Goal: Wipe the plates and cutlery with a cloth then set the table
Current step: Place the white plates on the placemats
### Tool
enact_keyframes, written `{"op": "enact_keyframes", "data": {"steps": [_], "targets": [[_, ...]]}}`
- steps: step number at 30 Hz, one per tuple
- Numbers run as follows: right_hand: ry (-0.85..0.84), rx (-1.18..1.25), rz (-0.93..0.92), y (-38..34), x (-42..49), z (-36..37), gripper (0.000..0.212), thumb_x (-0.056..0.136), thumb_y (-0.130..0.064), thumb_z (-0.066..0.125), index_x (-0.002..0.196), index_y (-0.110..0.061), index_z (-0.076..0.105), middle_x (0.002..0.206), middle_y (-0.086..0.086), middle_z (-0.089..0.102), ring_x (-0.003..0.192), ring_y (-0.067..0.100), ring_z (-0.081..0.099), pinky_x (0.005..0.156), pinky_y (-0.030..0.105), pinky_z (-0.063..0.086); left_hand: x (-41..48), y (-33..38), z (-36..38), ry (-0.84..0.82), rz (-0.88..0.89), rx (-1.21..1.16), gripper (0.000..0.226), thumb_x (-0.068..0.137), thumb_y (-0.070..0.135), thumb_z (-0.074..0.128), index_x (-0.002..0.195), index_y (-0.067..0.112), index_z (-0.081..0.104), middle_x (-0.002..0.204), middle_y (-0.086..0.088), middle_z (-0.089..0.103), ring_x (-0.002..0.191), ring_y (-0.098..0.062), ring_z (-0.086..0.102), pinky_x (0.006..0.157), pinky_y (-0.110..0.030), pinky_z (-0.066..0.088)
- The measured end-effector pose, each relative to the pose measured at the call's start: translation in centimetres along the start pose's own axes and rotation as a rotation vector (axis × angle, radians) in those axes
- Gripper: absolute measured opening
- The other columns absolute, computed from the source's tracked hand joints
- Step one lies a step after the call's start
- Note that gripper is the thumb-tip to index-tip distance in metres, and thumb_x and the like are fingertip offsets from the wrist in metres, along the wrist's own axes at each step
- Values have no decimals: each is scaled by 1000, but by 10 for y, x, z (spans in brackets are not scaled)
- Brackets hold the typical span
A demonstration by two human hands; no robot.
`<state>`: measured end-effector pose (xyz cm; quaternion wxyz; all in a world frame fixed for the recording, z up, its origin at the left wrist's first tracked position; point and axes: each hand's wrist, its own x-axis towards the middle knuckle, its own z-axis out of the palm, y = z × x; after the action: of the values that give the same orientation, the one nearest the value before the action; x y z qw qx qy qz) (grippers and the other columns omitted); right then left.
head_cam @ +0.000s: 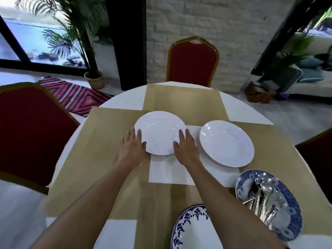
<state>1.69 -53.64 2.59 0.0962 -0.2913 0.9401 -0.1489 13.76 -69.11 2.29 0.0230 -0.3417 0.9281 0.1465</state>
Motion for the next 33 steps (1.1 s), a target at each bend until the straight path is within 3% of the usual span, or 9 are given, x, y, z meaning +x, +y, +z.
{"op": "enact_keyframes", "data": {"steps": [6, 11, 16, 19, 21, 24, 28, 33], "targets": [[-14, -85, 77, 0, 47, 24, 58, 102, -36, 35, 154, -20, 16, 162, 6, 5, 145, 33, 14, 108, 45, 32, 48, -19, 10, -35, 56, 77, 66, 100, 43, 28, 151, 7, 6, 159, -15, 0, 147, -29, 4, 117, -44, 9], [-51, -85, 91, 4, 64, 30, 58, 100, -31, 40, 152, -15, 19, 162, 7, 3, 141, 35, 24, 106, 43, 35, 63, -27, 13, -70, 106, 138, 69, 99, 42, 31, 151, 5, 4, 159, -15, -3, 146, -28, 6, 117, -43, 11], [-81, -173, 67, 5, 61, 31, 62, 99, -31, 42, 152, -12, 16, 161, 10, -5, 130, 35, 36, 96, 40, 41, 63, -26, 19, -58, 130, 63, 70, 99, 40, 33, 150, 2, 3, 158, -18, 2, 143, -33, 17, 115, -41, 20], [-84, -224, 53, 2, 60, 32, 62, 98, -28, 41, 152, -8, 16, 161, 15, -4, 123, 38, 41, 99, 39, 37, 63, -27, 20, -83, 122, -37, 72, 99, 38, 38, 149, -1, 3, 157, -19, 1, 142, -33, 21, 110, -40, 32], [-69, -272, 29, -1, 60, 32, 62, 97, -26, 39, 151, -5, 17, 160, 16, -2, 119, 39, 44, 100, 37, 33, 65, -26, 19, -100, 121, -75, 72, 98, 32, 41, 148, -3, 3, 157, -22, -1, 143, -33, 17, 112, -40, 29], [-80, -283, 15, -14, 57, 30, 62, 97, -24, 40, 151, -5, 17, 161, 12, -2, 118, 39, 41, 97, 37, 35, 63, -29, 14, -103, 83, -63, 72, 97, 28, 42, 148, -6, 4, 155, -27, 1, 142, -37, 15, 115, -37, 20], [-92, -255, -22, -47, 55, 27, 64, 95, -21, 41, 152, -7, 15, 162, 5, -4, 120, 35, 35, 85, 36, 41, 51, -57, 5, -70, 18, -53, 71, 96, 29, 42, 148, -6, 7, 154, -28, 8, 136, -39, 24, 112, -39, 22], [-136, -235, -128, -108, 47, 44, 64, 96, -22, 40, 153, -8, 13, 162, 5, -6, 128, 36, 30, 91, 38, 43, 26, -114, -10, -6, -114, -46, 73, 94, 30, 45, 149, -3, 11, 153, -27, 15, 135, -40, 27, 109, -43, 27]]}}
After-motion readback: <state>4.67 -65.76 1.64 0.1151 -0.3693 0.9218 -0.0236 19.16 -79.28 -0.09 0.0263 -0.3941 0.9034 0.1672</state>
